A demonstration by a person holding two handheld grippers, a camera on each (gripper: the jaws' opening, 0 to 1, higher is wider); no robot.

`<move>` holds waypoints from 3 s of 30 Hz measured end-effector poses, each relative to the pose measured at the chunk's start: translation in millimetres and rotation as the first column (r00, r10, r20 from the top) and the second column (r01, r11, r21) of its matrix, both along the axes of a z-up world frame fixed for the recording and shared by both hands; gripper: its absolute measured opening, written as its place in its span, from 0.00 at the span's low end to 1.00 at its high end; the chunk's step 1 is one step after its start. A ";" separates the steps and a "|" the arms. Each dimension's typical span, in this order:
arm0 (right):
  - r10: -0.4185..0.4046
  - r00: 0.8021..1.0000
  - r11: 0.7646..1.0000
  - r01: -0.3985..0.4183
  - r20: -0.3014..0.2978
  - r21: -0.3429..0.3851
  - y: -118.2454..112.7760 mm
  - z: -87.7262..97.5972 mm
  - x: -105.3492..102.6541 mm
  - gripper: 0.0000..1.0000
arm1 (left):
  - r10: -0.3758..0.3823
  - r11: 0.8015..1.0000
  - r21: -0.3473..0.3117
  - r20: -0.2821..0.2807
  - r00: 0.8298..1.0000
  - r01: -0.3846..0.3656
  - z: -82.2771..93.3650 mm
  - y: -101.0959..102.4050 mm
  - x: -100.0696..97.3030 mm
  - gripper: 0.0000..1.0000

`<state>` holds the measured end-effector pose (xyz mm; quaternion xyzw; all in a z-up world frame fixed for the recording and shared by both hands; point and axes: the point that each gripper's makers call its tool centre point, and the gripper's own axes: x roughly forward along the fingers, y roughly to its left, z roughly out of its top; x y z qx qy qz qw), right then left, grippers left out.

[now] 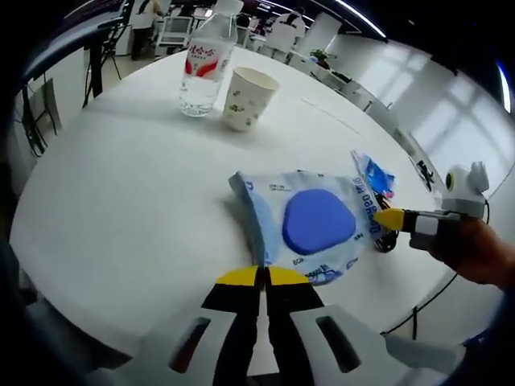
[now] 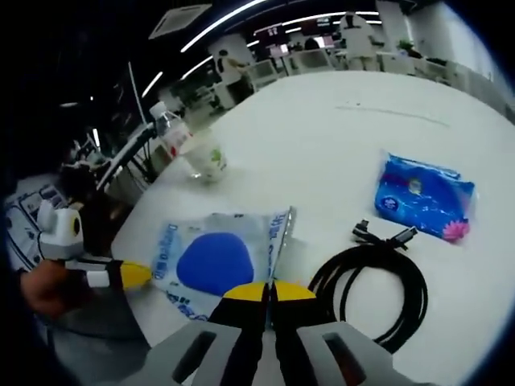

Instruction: Arrange the tabletop items into an orderly group along one side of the table until the central work area is clear of visible clutter.

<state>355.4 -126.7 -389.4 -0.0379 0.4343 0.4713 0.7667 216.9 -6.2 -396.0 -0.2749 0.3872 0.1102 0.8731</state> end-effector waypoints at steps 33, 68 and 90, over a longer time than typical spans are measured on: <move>-0.159 0.986 0.983 0.162 -0.044 0.084 -38.1 12.4 -9.9 0.00 | -0.018 1.000 -0.001 0.038 0.999 0.018 19.3 -12.8 13.7 0.00; -0.145 0.988 0.986 0.148 -0.047 0.076 -42.0 11.3 -6.8 0.00 | -0.128 0.991 0.046 -0.019 0.992 0.129 2.1 -11.5 25.1 0.00; -0.157 0.987 0.980 0.153 0.025 0.126 -8.1 30.2 68.8 0.00 | -0.019 1.000 0.014 0.131 0.991 0.018 35.3 28.1 112.8 0.00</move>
